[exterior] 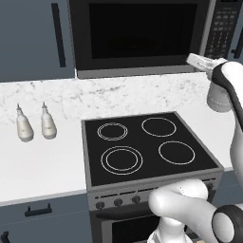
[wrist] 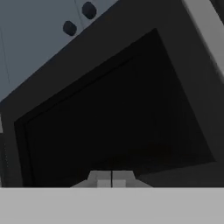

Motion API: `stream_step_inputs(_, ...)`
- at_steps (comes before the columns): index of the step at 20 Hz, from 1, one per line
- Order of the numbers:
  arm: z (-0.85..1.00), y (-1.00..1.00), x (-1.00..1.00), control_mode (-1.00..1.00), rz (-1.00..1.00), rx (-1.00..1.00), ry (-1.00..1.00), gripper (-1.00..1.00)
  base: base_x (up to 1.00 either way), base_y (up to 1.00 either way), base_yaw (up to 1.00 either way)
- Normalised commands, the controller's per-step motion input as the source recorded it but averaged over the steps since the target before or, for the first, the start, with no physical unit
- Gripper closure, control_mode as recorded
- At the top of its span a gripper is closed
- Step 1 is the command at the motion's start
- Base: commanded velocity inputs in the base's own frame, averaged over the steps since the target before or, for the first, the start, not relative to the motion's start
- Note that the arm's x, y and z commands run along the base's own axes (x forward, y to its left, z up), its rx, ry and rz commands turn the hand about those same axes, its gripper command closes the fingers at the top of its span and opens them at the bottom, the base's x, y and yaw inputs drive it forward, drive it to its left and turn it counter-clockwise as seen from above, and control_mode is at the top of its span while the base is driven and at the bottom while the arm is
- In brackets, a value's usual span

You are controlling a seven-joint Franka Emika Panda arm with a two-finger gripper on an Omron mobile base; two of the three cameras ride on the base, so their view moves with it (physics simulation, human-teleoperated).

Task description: Open the microwave, place the bowl with waffle inside the microwave, then close the microwave door and turn it on.

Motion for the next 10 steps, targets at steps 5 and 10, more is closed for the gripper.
stream_step_inputs(5,0.2,-0.95,-0.92,-1.0,-0.09,0.0,0.16,1.0,0.0,0.0,0.0)
stream_step_inputs(10,0.0,-0.64,-0.43,-1.0,-0.05,-0.05,0.45,1.0,0.0,0.0,0.0)
